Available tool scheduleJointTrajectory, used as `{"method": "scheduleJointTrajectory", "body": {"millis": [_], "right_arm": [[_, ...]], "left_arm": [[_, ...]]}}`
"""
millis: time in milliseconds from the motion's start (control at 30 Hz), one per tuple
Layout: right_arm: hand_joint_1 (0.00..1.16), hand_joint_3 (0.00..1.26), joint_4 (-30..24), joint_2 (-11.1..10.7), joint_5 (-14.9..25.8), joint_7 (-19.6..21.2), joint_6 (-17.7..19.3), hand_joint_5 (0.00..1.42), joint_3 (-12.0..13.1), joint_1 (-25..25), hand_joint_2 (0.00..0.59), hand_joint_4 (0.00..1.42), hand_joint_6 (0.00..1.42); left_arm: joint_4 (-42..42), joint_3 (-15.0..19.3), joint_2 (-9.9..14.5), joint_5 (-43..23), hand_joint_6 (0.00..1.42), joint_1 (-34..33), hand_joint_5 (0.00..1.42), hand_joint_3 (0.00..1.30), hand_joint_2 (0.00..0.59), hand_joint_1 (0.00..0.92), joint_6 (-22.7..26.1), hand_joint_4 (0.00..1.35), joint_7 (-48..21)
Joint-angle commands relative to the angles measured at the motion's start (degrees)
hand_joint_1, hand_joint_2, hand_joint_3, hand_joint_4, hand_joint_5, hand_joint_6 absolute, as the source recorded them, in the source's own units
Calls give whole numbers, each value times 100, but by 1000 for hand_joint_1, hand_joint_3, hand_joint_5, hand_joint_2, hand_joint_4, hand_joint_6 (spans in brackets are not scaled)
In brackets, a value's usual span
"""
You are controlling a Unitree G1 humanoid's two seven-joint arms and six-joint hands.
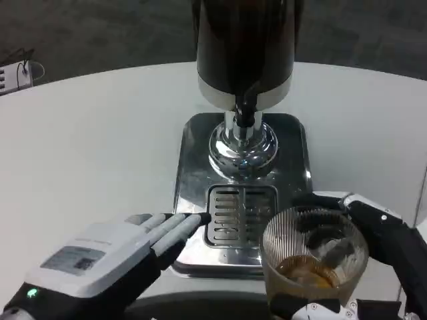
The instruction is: Grasp the cup under the faucet to collect the drink, then remove the cup.
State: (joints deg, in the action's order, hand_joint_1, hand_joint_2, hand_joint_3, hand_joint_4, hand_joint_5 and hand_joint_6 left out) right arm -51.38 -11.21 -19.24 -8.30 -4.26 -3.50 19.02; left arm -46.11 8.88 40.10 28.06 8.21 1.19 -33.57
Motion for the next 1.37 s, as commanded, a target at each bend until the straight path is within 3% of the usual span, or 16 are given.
{"method": "scheduleJointTrajectory", "body": {"millis": [33,1367], "right_arm": [[985,957,-28,12,91,-1,164,1413,14,-101,226,1193,1424],[971,971,81,-6,203,-11,154,1424,121,-270,224,1207,1424]], "left_arm": [[-78,-39,-27,99,0,-11,0,0,71,0,65,0,-39],[-26,-126,-3,82,0,-99,0,0,69,0,94,0,-77]]}}
